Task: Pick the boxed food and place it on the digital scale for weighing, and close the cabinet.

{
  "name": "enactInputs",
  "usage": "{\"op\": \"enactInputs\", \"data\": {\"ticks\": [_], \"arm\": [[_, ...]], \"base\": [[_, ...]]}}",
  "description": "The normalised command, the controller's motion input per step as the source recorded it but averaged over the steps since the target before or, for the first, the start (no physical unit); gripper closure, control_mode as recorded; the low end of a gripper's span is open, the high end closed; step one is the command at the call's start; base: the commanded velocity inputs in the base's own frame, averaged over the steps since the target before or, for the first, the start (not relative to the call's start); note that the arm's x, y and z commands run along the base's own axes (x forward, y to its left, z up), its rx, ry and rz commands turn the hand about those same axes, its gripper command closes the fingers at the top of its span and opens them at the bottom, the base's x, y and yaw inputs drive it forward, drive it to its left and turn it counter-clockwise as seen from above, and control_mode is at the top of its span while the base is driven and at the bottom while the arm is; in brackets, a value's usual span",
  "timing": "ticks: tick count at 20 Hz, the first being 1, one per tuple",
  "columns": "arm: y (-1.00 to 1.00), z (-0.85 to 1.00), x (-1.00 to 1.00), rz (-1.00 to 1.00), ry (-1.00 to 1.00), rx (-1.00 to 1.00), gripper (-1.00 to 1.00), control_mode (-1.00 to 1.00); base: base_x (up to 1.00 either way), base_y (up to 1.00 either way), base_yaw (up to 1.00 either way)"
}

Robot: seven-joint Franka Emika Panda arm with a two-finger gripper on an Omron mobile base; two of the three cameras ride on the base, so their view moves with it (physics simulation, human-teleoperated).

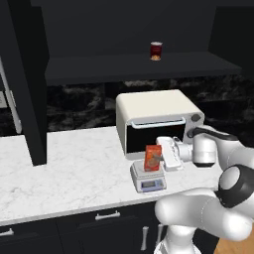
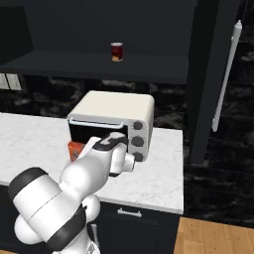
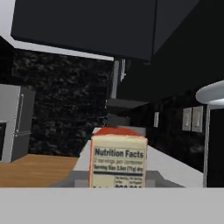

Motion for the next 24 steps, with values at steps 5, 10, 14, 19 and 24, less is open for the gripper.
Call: {"op": "enactInputs", "data": {"ticks": [5, 10, 14, 19, 24], "arm": [[0.07, -0.17, 0.27, 0.00, -0.03, 0.00, 1.00, -1.00], [0.00, -0.18, 0.04, 0.00, -0.02, 0.00, -1.00, -1.00], [0.00, -0.06, 0.00, 0.00, -0.02, 0.00, -1.00, -1.00], [0.00, 0.00, 0.00, 0.00, 0.00, 0.00, -1.00, -1.00], [-0.01, 0.00, 0.00, 0.00, -0.01, 0.00, -1.00, -1.00]], "base": [[0.00, 0.00, 0.00], [0.00, 0.00, 0.00], [0.00, 0.00, 0.00], [0.00, 0.00, 0.00], [0.00, 0.00, 0.00]]}}
